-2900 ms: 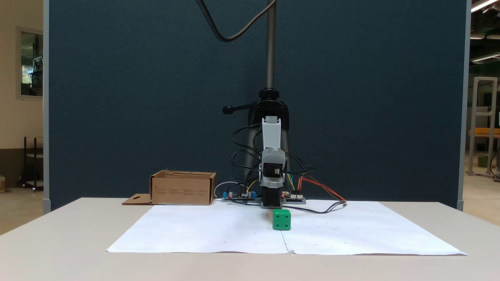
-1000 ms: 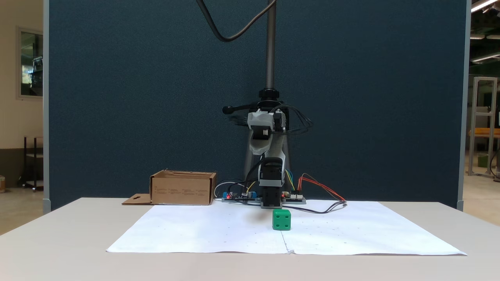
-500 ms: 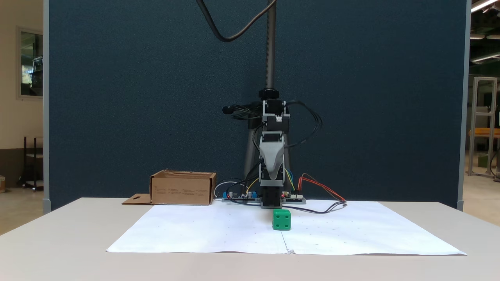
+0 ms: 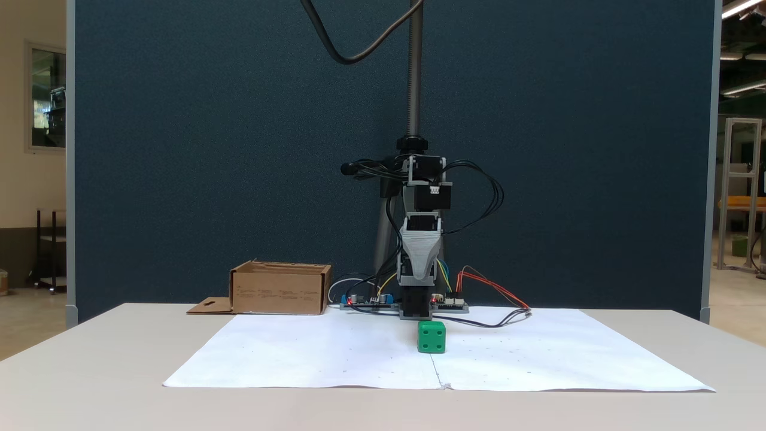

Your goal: Grasp a green dice and put it in the bin.

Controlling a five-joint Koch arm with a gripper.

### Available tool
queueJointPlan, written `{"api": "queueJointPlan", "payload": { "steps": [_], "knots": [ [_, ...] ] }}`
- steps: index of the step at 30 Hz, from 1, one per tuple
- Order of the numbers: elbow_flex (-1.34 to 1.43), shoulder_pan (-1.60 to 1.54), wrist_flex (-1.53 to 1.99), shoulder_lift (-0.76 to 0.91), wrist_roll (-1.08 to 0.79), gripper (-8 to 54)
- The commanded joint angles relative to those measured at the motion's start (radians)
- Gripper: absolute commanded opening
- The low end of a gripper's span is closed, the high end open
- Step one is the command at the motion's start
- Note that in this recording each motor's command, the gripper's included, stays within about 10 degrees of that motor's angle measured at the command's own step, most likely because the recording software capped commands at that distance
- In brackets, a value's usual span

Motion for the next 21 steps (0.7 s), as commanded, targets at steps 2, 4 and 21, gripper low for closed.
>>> {"api": "queueJointPlan", "payload": {
  "steps": [2,4,21],
  "knots": [
    [-0.066,-0.034,-0.037,0.012,0.071,43.5],
    [-0.066,-0.049,-0.041,0.014,0.077,43.5],
    [-0.121,-0.110,-0.072,0.017,0.092,43.3]
  ]
}}
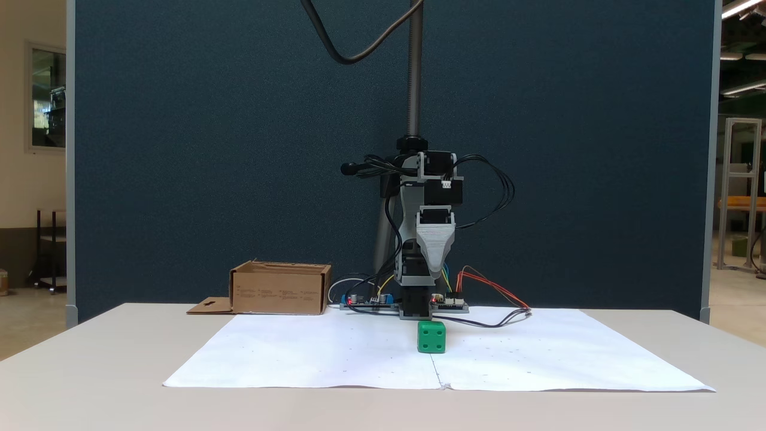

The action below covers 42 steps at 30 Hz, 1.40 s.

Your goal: Grasp a green dice and put it in the bin.

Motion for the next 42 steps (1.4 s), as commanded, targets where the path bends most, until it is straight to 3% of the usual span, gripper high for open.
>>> {"api": "queueJointPlan", "payload": {
  "steps": [1,42],
  "knots": [
    [-0.057,-0.011,-0.011,0.021,0.063,43.3],
    [0.192,0.000,-0.336,-0.179,0.057,43.2]
  ]
}}
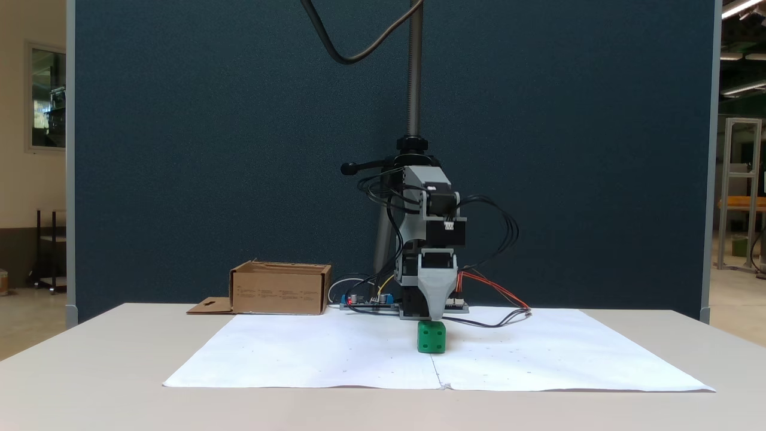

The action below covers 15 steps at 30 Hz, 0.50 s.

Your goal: Grasp a green dice and put it in the bin.

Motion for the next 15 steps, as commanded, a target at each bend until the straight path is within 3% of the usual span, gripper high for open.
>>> {"api": "queueJointPlan", "payload": {
  "steps": [1,15],
  "knots": [
    [-0.020,-0.003,-0.012,0.003,0.055,43.2],
    [-0.020,0.040,-0.038,-0.080,0.008,43.1]
  ]
}}
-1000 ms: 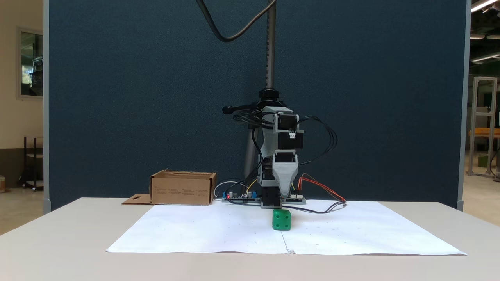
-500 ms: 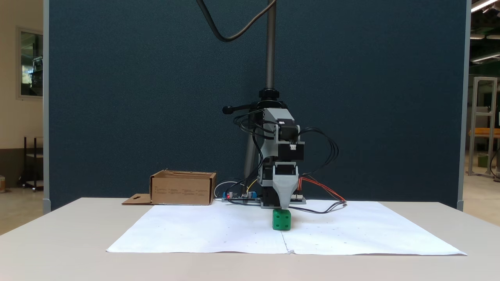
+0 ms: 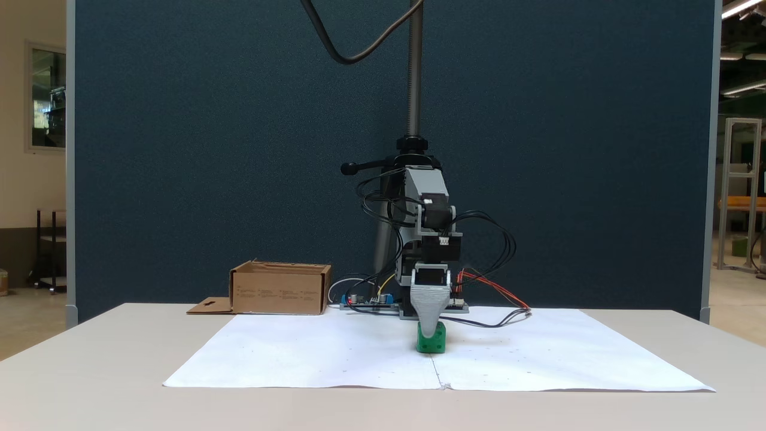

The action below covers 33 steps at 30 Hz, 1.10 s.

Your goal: Grasp a green dice and put it in the bin.

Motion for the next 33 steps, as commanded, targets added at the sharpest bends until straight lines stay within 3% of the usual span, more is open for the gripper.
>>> {"api": "queueJointPlan", "payload": {
  "steps": [1,19,22,26,33],
  "knots": [
    [-0.021,-0.005,-0.011,0.003,0.005,43.1],
    [0.006,0.003,-0.035,-0.031,0.005,38.8],
    [0.017,-0.002,-0.046,-0.029,0.005,34.5],
    [0.026,0.002,-0.061,-0.029,0.005,33.4],
    [0.055,0.003,-0.092,-0.029,0.008,23.8]
  ]
}}
